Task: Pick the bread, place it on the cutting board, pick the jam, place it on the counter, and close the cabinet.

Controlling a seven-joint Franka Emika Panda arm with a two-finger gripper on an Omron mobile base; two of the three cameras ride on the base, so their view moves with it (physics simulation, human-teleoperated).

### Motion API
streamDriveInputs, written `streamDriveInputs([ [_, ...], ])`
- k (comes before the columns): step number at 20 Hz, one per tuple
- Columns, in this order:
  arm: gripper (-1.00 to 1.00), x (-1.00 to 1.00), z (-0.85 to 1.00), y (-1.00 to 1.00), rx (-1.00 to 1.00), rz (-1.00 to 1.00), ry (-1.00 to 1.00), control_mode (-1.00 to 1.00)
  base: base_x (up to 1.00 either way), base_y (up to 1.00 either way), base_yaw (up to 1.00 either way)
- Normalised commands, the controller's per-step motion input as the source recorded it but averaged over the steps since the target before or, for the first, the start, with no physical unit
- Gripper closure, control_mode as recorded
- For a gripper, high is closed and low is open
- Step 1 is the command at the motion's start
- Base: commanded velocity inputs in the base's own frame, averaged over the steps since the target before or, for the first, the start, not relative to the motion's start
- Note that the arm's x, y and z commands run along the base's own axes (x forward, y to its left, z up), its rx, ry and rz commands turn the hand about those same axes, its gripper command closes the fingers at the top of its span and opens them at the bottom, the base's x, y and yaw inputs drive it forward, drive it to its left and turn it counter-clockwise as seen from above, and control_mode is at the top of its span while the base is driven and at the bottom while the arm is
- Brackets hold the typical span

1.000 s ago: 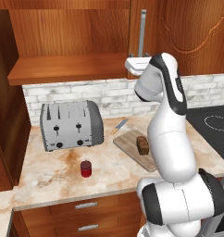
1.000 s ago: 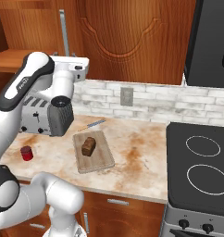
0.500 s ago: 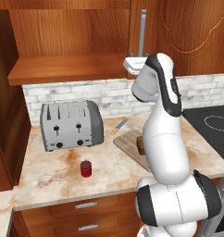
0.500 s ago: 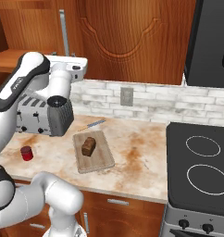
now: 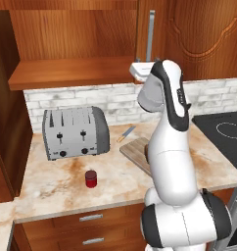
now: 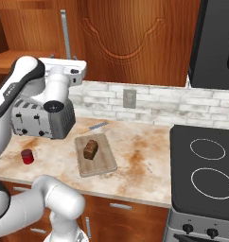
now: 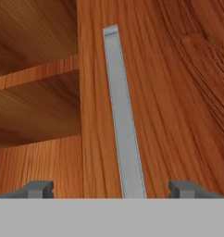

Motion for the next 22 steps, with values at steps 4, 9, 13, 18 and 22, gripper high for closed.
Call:
streamDriveInputs([
  [4,-1.0,-0.3,0.0,0.0,0.0,0.0,0.0,-1.0,0.0,0.0,0.0],
  [9,-1.0,-0.32,0.03,0.0,0.0,0.0,0.0,-1.0,0.0,0.0,0.0],
  [13,-1.0,-0.33,0.17,0.0,0.0,-0.02,0.0,-1.0,0.0,0.0,0.0],
  [18,-1.0,-0.25,0.21,0.0,0.0,-0.05,0.0,-1.0,0.0,0.0,0.0],
  [22,-1.0,-0.32,0.19,0.0,0.0,-0.07,0.0,-1.0,0.0,0.0,0.0],
])
